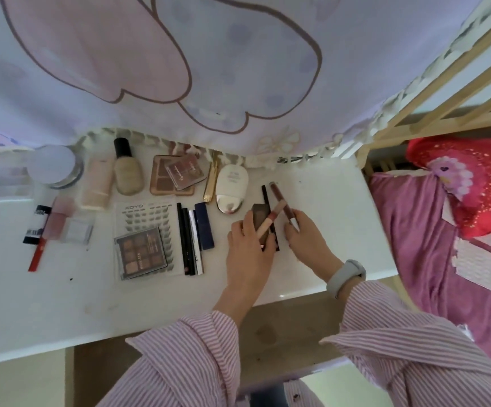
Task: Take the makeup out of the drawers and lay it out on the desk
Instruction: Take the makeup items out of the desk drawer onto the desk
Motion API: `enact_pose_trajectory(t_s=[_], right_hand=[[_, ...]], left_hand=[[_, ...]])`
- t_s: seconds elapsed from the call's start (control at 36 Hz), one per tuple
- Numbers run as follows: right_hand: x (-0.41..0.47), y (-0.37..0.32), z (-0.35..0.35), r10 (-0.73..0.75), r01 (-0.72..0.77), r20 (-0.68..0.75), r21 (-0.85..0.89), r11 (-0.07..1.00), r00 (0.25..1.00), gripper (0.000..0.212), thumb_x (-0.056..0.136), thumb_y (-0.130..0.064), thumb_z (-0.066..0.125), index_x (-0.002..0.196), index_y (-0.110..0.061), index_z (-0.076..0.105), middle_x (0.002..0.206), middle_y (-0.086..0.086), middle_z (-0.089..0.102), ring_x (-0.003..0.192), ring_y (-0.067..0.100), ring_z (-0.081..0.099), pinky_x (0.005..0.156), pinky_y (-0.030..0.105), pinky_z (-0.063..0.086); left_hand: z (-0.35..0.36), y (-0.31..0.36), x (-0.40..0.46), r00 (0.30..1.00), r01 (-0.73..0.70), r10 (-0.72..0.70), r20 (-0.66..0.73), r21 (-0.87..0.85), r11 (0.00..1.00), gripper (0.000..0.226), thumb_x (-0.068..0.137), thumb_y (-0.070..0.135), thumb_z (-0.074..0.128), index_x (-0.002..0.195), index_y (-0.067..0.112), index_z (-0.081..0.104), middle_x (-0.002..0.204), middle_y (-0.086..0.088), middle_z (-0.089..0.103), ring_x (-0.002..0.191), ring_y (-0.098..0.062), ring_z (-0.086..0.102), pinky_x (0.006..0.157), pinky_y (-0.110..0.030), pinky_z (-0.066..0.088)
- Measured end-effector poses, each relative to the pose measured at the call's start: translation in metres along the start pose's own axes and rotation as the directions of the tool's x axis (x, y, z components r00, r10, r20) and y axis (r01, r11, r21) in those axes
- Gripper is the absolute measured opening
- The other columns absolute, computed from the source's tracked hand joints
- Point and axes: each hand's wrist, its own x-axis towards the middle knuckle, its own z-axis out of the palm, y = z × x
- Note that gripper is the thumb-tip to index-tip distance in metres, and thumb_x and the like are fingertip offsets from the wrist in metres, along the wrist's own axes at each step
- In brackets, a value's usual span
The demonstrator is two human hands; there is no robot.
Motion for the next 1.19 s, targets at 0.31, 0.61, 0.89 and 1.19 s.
enact_pose_trajectory(t_s=[0.31,0.61,0.89,1.19], right_hand=[[-0.002,0.017,-0.004,-0.271,0.276,0.055,-0.136,0.952,0.961,0.054,0.089,0.004,0.045,0.14,-0.007,0.032,0.135,0.011,0.028,0.111,0.009,0.035,0.088,0.002,0.023],[-0.012,0.049,-0.014,-0.428,0.43,0.046,-0.139,0.892,0.903,0.036,0.091,0.004,0.043,0.126,0.002,0.05,0.13,0.015,0.05,0.119,0.025,0.047,0.098,0.011,0.026],[-0.02,0.064,-0.012,-0.55,0.572,0.167,-0.329,0.751,0.818,0.043,0.089,0.002,0.043,0.132,0.003,0.045,0.139,0.017,0.043,0.128,0.029,0.039,0.109,0.023,0.02],[-0.07,0.057,0.002,-0.779,0.782,0.207,-0.381,0.493,0.592,0.035,0.085,-0.009,0.041,0.117,-0.005,0.054,0.119,0.012,0.057,0.113,0.023,0.048,0.094,0.035,0.045]], left_hand=[[0.013,-0.003,-0.013,0.963,0.106,-0.11,-0.247,-0.029,0.994,0.042,0.098,0.023,0.042,0.137,0.009,0.041,0.109,-0.008,0.055,0.094,-0.021,0.052,0.075,-0.027,0.042],[0.019,-0.017,-0.026,0.922,0.046,-0.014,-0.386,0.073,0.996,0.032,0.094,0.018,0.047,0.118,0.003,0.061,0.105,-0.012,0.058,0.094,-0.029,0.052,0.081,-0.038,0.045],[0.015,-0.014,-0.044,0.945,0.039,-0.005,-0.326,0.101,0.994,0.043,0.089,0.025,0.045,0.125,0.005,0.055,0.119,-0.013,0.058,0.111,-0.03,0.05,0.091,-0.032,0.035],[-0.015,-0.052,-0.119,0.914,0.081,-0.027,-0.404,0.116,0.99,0.041,0.089,0.03,0.037,0.116,0.01,0.059,0.114,-0.007,0.059,0.106,-0.02,0.051,0.09,-0.032,0.042]])
